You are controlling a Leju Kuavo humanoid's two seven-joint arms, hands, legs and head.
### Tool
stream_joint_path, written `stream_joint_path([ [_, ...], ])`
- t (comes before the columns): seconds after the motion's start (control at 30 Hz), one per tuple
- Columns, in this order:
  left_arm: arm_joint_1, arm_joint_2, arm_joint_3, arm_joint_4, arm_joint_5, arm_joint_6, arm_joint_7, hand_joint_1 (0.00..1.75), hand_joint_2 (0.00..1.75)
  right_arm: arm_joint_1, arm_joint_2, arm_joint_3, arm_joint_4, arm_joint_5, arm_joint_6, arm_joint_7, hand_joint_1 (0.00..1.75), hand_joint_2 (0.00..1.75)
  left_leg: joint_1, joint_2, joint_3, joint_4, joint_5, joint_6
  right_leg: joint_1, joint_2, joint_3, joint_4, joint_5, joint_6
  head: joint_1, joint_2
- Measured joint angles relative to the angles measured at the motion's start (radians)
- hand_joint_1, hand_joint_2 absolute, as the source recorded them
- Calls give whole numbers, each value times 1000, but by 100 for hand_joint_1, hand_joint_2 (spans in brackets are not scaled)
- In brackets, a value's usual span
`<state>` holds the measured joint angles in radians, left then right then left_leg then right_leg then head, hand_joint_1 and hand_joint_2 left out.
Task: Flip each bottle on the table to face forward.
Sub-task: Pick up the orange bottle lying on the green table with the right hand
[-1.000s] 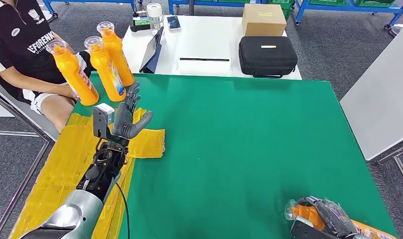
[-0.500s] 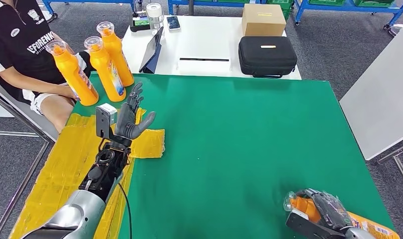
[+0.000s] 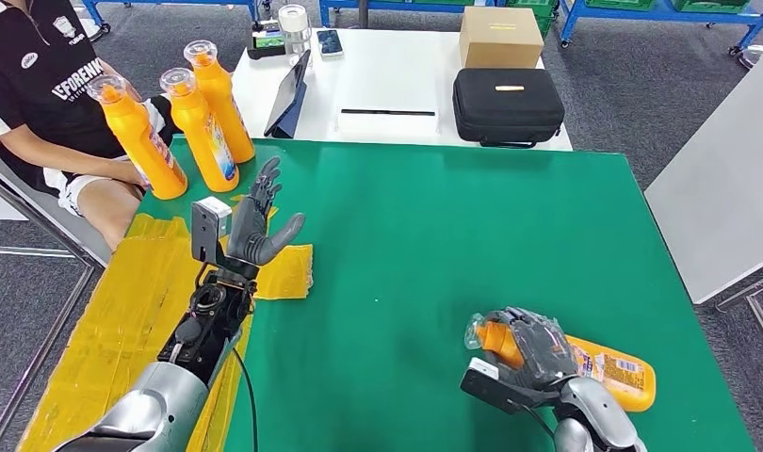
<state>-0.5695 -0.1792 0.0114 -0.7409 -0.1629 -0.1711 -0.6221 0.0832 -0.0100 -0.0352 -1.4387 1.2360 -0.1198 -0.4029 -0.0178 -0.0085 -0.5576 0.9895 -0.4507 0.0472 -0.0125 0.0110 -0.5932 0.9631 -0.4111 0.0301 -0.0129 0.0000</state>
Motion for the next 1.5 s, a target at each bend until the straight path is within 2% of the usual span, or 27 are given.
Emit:
stream_joint_path([
  [0.33,2,-4,-4,1,2,-8,-2,0,175,-69,11,103,77,-43,-33,-15,175,175,0,0,0,0,0,0,-1,0,0,0,0,0,0,0],
  [0.4,1,-7,-8,4,2,-7,-3,0,175,-83,16,137,95,-55,-29,-27,168,175,0,0,0,0,0,0,0,0,0,0,0,0,0,0],
  [0.43,0,-8,-11,5,2,-5,-3,0,175,-91,19,154,106,-58,-28,-31,140,175,0,0,0,0,0,0,0,0,0,0,0,0,0,0],
  [0.53,-2,-10,-17,11,2,6,-4,0,175,-121,28,201,150,-61,-27,-34,31,175,0,0,0,0,0,0,0,0,0,0,0,0,0,0],
  [0.57,-3,-11,-18,13,2,11,-4,0,175,-131,30,215,166,-61,-29,-33,21,175,0,0,0,0,0,0,0,0,0,0,0,0,0,0],
  [0.73,-5,-11,-19,21,2,24,-4,0,175,-162,33,261,226,-57,-35,-24,21,175,0,0,0,0,0,0,0,0,0,0,0,0,0,0],
  [0.87,-5,-11,-19,23,2,25,-4,0,175,-171,33,277,249,-56,-35,-20,0,175,0,0,0,0,0,0,0,0,0,0,0,0,0,0],
  [1.37,-6,-10,-26,39,-15,40,-7,0,175,-184,25,307,286,-69,-42,1,0,175,0,0,0,0,0,0,0,0,0,0,0,0,0,0],
  [1.5,-6,-10,-26,43,-15,43,-7,0,175,-184,23,309,286,-74,-70,4,0,175,0,0,0,0,0,0,0,0,0,0,0,0,0,0],
])
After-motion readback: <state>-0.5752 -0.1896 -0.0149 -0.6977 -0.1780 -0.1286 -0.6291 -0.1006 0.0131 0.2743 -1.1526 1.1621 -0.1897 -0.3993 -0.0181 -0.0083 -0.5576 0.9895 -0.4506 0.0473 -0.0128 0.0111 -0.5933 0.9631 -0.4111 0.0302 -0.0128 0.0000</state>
